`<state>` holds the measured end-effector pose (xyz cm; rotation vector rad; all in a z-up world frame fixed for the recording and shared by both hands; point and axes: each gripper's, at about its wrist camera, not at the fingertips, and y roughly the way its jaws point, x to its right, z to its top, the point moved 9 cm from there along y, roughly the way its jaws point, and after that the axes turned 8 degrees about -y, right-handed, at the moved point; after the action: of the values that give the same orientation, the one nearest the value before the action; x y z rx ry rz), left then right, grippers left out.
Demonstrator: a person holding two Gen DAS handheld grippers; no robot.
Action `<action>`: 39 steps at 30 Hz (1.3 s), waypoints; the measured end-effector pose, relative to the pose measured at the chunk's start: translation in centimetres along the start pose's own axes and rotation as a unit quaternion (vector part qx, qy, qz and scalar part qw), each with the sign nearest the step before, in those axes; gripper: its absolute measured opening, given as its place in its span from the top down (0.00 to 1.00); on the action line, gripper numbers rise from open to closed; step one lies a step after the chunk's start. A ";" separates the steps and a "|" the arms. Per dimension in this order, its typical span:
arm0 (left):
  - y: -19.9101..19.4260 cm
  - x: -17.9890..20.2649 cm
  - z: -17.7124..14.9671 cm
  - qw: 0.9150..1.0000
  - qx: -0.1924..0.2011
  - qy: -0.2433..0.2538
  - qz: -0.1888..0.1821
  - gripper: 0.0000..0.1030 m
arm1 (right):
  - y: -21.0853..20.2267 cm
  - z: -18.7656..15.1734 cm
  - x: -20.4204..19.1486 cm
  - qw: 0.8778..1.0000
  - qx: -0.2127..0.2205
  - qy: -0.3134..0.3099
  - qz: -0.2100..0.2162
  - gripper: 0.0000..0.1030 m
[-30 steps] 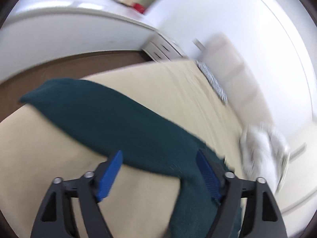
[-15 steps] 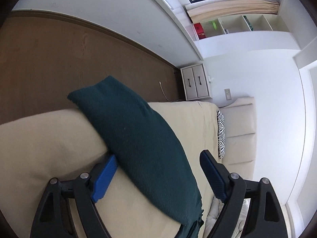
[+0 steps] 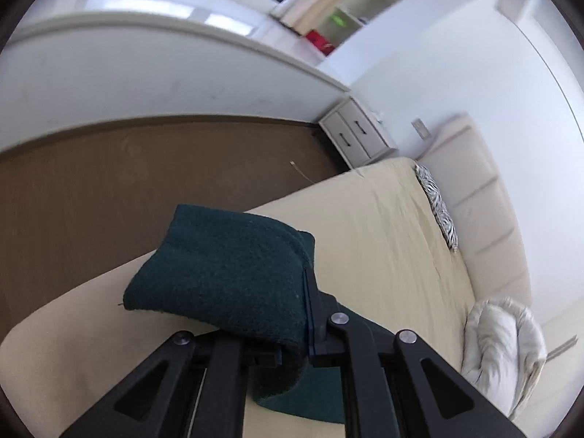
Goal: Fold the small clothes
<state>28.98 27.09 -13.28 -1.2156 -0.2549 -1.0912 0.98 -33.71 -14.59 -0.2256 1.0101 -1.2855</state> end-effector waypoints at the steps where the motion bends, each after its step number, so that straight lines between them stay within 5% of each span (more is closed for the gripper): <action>1: -0.4 2.6 -0.7 0.999 0.005 0.045 -0.003 0.91 | 0.2 0.1 0.4 1.000 0.001 0.005 0.000 0.37; 4: -1.3 11.3 -5.8 0.979 0.014 0.204 -0.013 0.91 | -0.3 -0.1 1.7 1.000 0.009 0.022 -0.001 0.37; 6: -1.6 16.9 -11.9 0.944 0.022 0.328 -0.024 0.91 | -1.0 -0.1 2.7 0.999 0.019 0.034 -0.003 0.37; 8: -1.7 20.7 -19.1 0.896 0.031 0.442 -0.033 0.91 | -1.6 0.2 3.8 0.999 0.029 0.045 -0.007 0.37; 9: -1.5 22.1 -23.8 0.865 0.032 0.499 -0.037 0.91 | -1.7 0.4 4.4 0.998 0.034 0.050 -0.009 0.37; 11: -0.6 22.5 -29.2 0.826 0.031 0.562 -0.039 0.89 | -2.3 0.6 5.6 0.997 0.044 0.061 -0.014 0.37; 12: 0.2 22.3 -32.7 0.798 0.035 0.601 -0.031 0.88 | -2.6 0.7 6.1 0.997 0.047 0.066 -0.016 0.37; 14: 2.1 21.1 -36.1 0.770 0.026 0.637 -0.017 0.86 | -3.0 1.0 7.3 0.995 0.055 0.076 -0.022 0.37; 15: 2.8 20.3 -37.0 0.767 0.014 0.641 -0.011 0.84 | -3.2 1.1 8.0 0.995 0.056 0.080 -0.026 0.37; 19: 3.9 17.7 -37.8 0.775 -0.014 0.632 0.012 0.37 | -3.1 1.2 10.1 0.993 0.052 0.097 -0.035 0.37; 23: 1.0 16.5 -36.6 0.795 -0.033 0.606 -0.013 0.21 | -1.1 1.9 10.5 0.993 0.033 0.107 -0.022 0.31; 27: -1.8 14.2 -34.9 0.821 -0.059 0.566 -0.036 0.20 | 2.2 3.1 8.7 0.994 0.008 0.104 0.017 0.30; 31: -2.9 11.6 -31.6 0.860 -0.077 0.503 -0.042 0.20 | 7.2 4.6 5.1 0.995 -0.033 0.086 0.050 0.28; 33: -3.2 10.2 -29.4 0.883 -0.081 0.461 -0.041 0.20 | 10.1 4.6 4.4 0.992 -0.064 0.100 0.040 0.26; 37: -2.9 8.6 -26.5 0.911 -0.090 0.401 -0.038 0.20 | 12.9 5.0 3.6 0.994 -0.072 0.081 0.013 0.27; 39: -2.8 8.0 -25.7 0.920 -0.094 0.379 -0.037 0.20 | 13.1 5.1 2.9 0.995 -0.069 0.072 0.007 0.47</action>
<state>21.29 1.30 -16.12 -0.8651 0.4133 -1.5947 13.49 -33.89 -21.58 -0.2329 1.2237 -1.2345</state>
